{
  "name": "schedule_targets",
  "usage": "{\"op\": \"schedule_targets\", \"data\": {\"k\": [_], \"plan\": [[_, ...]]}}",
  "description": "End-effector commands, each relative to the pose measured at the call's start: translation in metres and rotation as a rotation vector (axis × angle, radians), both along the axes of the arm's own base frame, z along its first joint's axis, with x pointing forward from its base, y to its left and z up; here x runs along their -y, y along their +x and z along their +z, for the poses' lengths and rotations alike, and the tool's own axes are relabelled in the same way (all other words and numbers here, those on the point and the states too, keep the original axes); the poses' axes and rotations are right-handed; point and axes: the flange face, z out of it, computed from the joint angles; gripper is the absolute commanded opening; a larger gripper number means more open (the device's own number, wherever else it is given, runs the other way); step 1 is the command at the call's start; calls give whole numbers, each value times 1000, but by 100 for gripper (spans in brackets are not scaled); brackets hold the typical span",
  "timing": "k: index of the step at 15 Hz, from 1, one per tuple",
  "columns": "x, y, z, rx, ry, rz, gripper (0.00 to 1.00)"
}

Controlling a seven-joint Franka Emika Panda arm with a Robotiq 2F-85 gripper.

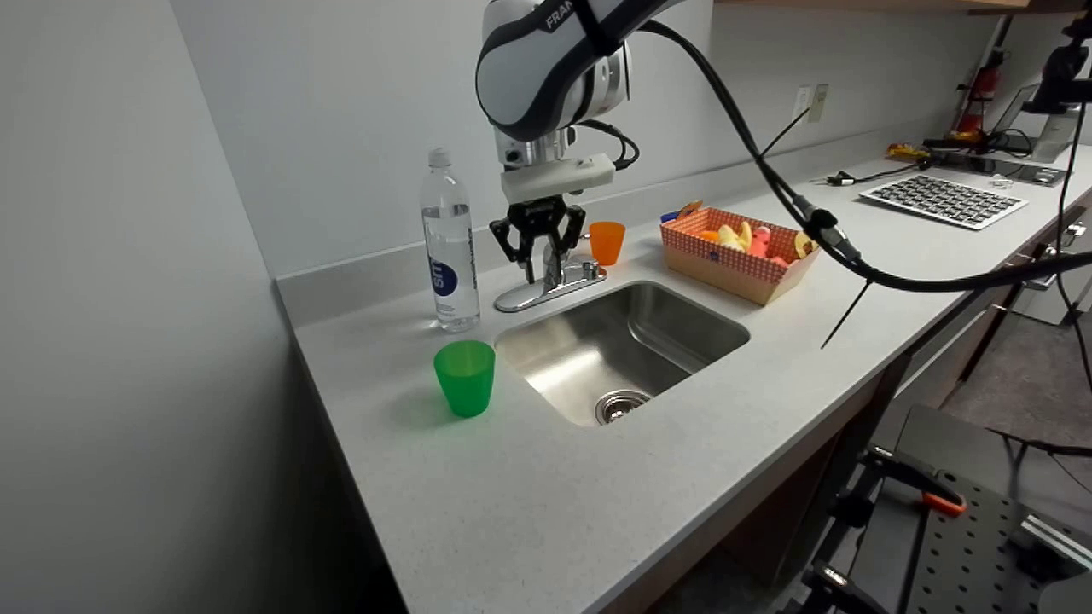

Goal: Move the faucet spout to the right

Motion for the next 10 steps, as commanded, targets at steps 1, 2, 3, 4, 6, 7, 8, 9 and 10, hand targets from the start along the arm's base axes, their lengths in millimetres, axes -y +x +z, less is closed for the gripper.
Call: {"op": "schedule_targets", "data": {"k": [1,2,3,4,6,7,8,9,10], "plan": [[8,3,13,-26,-6,41,13],[10,2,14,-31,-6,47,5],[14,0,15,-38,-7,49,0],[17,-2,16,-43,-5,51,0],[25,-6,18,-60,-3,60,0],[29,-9,19,-68,-5,67,0],[34,-12,21,-79,-3,73,0],[39,-14,22,-89,-2,78,0],[45,-18,24,-102,2,84,0]]}}
